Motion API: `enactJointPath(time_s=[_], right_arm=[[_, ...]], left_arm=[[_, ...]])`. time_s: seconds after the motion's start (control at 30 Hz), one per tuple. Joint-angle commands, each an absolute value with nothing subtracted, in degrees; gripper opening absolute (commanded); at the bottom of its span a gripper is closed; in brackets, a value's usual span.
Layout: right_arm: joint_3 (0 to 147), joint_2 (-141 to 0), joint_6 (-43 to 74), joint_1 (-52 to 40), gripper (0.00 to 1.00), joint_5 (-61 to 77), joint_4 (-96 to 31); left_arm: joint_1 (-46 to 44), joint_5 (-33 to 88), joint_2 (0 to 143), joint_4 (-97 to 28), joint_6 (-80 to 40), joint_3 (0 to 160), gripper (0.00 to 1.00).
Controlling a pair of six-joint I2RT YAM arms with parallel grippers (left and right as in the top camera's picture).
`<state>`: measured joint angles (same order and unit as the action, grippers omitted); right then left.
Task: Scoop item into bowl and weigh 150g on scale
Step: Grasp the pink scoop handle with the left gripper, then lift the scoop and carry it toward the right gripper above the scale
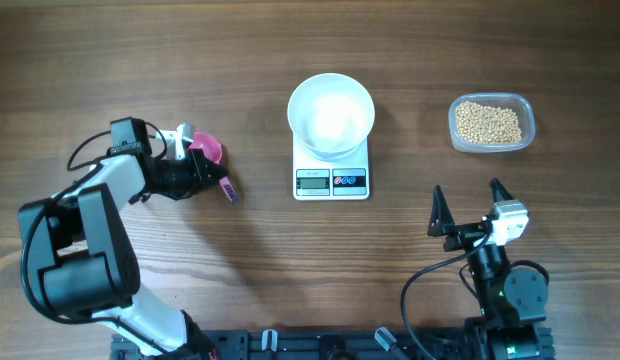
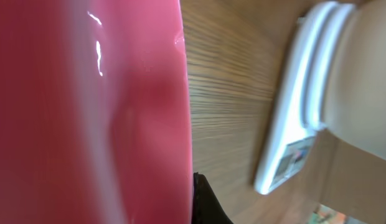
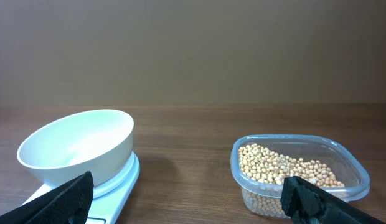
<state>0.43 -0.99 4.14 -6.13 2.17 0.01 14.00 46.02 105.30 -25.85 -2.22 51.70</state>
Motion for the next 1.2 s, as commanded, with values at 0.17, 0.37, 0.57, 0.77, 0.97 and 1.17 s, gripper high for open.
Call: enactJointPath(time_s=[0.17,0.37,0.57,0.77,0.97,1.17], right_arm=[[0.3,-0.4,3.2,-6.4,1.00,3.1,0.1],[0.3,-0.4,3.0,-6.4,1.00,2.7,0.1],[0.3,-0.4,25.4,-6.4,1.00,15.3,1.3],[0.3,-0.4,54.1,-6.4,1.00,19.8,8.5],[4.9,-2.2,62.0,-6.4,1.00,23.8,16.2],[14.9,-15.5,66.5,-6.4,1.00,33.7,12.9]], left_arm=[[14.0,70.0,91.0,-26.6,-10.9,51.4,0.04],[11.0,71.1,76.7,-26.5,-17.0,51.4,0.04],[2.2,53.8,65.8,-23.4,-30.0,51.4,0.04],[-5.8,45.3,61.7,-16.3,-40.4,51.4,0.04],[-11.2,44.4,61.9,-1.8,-51.3,51.4,0.04],[-18.4,37.5,62.0,8.9,-54.9,51.4,0.04]])
